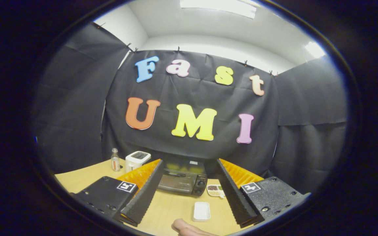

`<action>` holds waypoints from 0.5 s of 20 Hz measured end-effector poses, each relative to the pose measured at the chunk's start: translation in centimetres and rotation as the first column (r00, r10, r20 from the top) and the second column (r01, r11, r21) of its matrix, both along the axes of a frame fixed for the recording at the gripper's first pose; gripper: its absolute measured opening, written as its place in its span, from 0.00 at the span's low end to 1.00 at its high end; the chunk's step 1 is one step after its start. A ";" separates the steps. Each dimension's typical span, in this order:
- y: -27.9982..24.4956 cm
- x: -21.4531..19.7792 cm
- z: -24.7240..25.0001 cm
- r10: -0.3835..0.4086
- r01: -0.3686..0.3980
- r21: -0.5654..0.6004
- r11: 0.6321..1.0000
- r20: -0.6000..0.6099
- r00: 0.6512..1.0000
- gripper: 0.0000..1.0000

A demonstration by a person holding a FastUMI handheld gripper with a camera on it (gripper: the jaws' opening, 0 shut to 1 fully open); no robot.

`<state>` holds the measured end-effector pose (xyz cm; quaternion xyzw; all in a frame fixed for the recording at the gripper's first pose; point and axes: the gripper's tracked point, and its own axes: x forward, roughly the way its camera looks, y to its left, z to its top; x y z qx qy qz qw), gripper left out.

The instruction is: Open the toaster oven, put the food inside, and close the toaster oven door.

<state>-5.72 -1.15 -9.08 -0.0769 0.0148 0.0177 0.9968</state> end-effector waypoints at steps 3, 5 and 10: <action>-1.5 -2.7 1.9 -0.025 0.024 0.040 0.999 0.025 0.999 1.00; -1.4 -4.1 2.5 -0.004 0.002 0.060 0.998 0.024 1.000 1.00; -1.3 -5.8 2.4 0.016 -0.017 0.071 0.997 0.012 1.000 1.00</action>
